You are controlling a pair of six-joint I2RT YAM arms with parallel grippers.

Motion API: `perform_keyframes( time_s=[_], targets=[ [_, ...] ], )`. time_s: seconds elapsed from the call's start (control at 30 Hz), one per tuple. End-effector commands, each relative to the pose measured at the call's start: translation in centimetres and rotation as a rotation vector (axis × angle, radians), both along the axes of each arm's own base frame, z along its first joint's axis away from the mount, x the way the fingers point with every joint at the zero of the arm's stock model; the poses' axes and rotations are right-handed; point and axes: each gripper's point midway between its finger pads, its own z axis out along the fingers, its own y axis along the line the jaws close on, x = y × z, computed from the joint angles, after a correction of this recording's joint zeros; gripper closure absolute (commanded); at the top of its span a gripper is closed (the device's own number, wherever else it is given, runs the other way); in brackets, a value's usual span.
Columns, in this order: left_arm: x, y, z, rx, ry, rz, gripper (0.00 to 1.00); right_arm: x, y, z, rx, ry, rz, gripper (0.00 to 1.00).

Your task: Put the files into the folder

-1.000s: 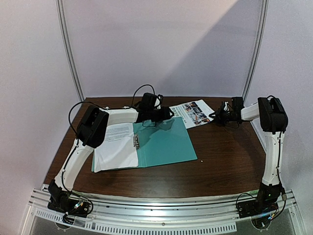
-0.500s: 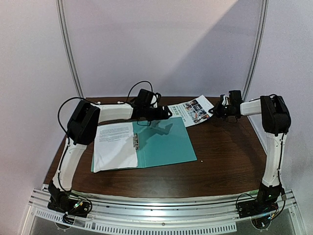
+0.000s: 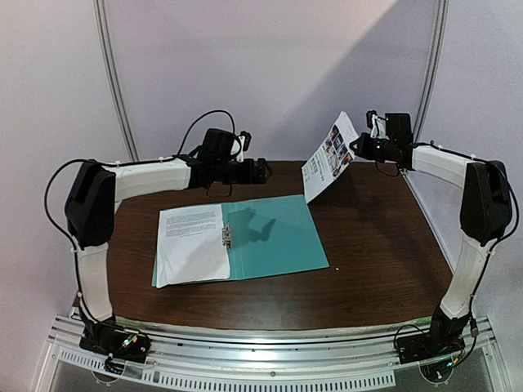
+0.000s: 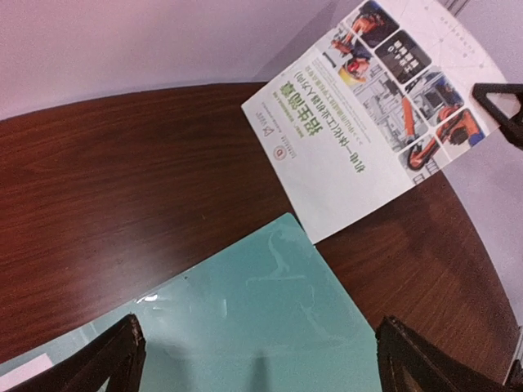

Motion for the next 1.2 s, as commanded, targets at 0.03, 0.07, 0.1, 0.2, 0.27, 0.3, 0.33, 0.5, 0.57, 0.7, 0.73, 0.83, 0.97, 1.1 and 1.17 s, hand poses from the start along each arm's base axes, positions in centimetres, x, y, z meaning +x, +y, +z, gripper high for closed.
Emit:
perform_keyframes(
  time_s=[0.03, 0.07, 0.1, 0.2, 0.27, 0.3, 0.33, 0.5, 0.57, 0.7, 0.73, 0.83, 0.97, 1.1, 1.17],
  targets=[
    [-1.5, 3.0, 2.3, 0.056, -0.077, 0.043, 0.00, -2.4, 1.5, 5.2, -0.172, -0.148, 0.031, 1.00],
    [-1.8, 3.4, 2.8, 0.059, -0.090, 0.047, 0.01, -3.0, 1.8, 6.5, -0.182, -0.176, 0.039, 1.00],
    [-2.2, 3.7, 3.0, 0.065, -0.094, 0.046, 0.01, -3.5, 2.3, 7.1, -0.197, -0.194, 0.056, 1.00],
    [-2.9, 5.1, 3.9, 0.090, -0.117, 0.076, 0.00, -5.5, 3.8, 9.6, -0.216, -0.255, 0.110, 1.00],
    [-3.5, 5.8, 4.7, 0.095, -0.134, 0.085, 0.01, -6.9, 4.7, 10.6, -0.230, -0.285, 0.162, 1.00],
    [-3.8, 6.1, 5.1, 0.094, -0.144, 0.090, 0.00, -7.8, 5.1, 11.4, -0.228, -0.301, 0.187, 1.00],
    [-4.1, 6.4, 5.5, 0.094, -0.153, 0.093, 0.01, -8.4, 5.5, 11.8, -0.228, -0.307, 0.210, 1.00],
    [-6.2, 7.3, 7.7, 0.078, -0.257, 0.042, 0.01, -12.3, 7.3, 13.5, -0.202, -0.320, 0.335, 1.00],
    [-7.8, 7.4, 9.0, 0.062, -0.320, -0.015, 0.00, -13.9, 8.1, 14.0, -0.181, -0.320, 0.399, 1.00],
    [-11.5, 6.6, 10.5, 0.046, -0.387, -0.202, 0.01, -17.6, 9.6, 15.2, -0.119, -0.323, 0.541, 1.00],
    [-12.2, 6.3, 10.7, 0.040, -0.393, -0.242, 0.00, -18.5, 10.1, 15.4, -0.103, -0.323, 0.581, 1.00],
    [-14.0, 5.9, 11.8, 0.017, -0.419, -0.331, 0.00, -21.8, 11.6, 15.9, -0.060, -0.326, 0.708, 1.00],
    [-16.0, 5.8, 13.0, -0.001, -0.464, -0.408, 0.00, -24.6, 12.0, 16.1, -0.009, -0.318, 0.797, 1.00],
    [-17.0, 6.4, 14.4, 0.005, -0.516, -0.438, 0.00, -27.0, 12.1, 15.7, 0.015, -0.289, 0.868, 1.00],
    [-17.6, 6.4, 15.1, -0.004, -0.537, -0.473, 0.01, -28.2, 12.2, 15.5, 0.019, -0.278, 0.905, 1.00]
  ],
)
